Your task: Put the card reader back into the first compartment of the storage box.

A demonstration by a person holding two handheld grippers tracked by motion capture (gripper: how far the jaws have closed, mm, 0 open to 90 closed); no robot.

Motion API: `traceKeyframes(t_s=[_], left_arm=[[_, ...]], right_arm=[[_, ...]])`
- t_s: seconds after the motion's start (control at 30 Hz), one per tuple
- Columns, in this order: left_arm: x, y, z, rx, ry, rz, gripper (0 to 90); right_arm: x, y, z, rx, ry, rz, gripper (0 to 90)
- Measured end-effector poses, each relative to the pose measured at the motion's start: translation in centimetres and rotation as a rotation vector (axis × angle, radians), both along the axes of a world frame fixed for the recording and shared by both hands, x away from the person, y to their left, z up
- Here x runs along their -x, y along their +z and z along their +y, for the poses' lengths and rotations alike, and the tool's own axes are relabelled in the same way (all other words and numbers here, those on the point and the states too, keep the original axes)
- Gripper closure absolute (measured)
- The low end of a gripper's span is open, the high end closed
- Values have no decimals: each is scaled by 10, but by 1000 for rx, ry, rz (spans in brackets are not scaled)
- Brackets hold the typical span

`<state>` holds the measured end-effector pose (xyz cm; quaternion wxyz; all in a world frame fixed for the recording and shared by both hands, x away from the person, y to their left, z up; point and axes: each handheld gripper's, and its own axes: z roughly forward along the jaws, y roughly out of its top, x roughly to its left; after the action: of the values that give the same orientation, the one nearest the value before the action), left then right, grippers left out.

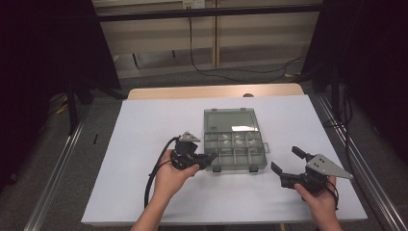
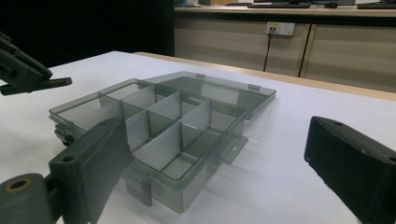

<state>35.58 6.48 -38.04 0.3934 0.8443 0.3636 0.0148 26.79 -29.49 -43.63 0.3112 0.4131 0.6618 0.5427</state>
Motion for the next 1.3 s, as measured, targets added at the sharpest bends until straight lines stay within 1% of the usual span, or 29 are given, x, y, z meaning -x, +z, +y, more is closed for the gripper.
traceKeyframes(t_s=[0.37, 0.4, 0.57, 0.6, 0.63, 0.77, 0.97, 1.17, 1.3], left_arm=[[-10, -1, -4, -4, 31, 4, 739], [-11, -1, -4, -5, 31, 0, 738], [-14, -1, -5, -8, 33, 2, 738], [-14, -1, -6, -4, 42, 0, 738], [-15, -1, -6, -9, 42, -3, 738], [-18, -2, -6, -9, 50, 6, 738], [-23, -2, -8, -16, 59, 6, 738], [-27, 0, -9, -14, 73, 3, 738], [-29, 1, -10, -16, 76, 4, 738]], right_arm=[[0, 0, 0, -2, 2, -3, 64], [0, 0, 0, -3, 2, -2, 64], [0, 0, 0, -3, 2, 0, 64], [0, 0, 0, -3, 3, -1, 64], [0, 0, 0, -2, 4, -2, 64], [0, 0, 1, 1, 7, -4, 64], [0, 0, 1, -2, 7, -3, 64], [0, 0, 1, 0, 9, -9, 64], [0, 0, 0, -4, 8, -4, 65]])
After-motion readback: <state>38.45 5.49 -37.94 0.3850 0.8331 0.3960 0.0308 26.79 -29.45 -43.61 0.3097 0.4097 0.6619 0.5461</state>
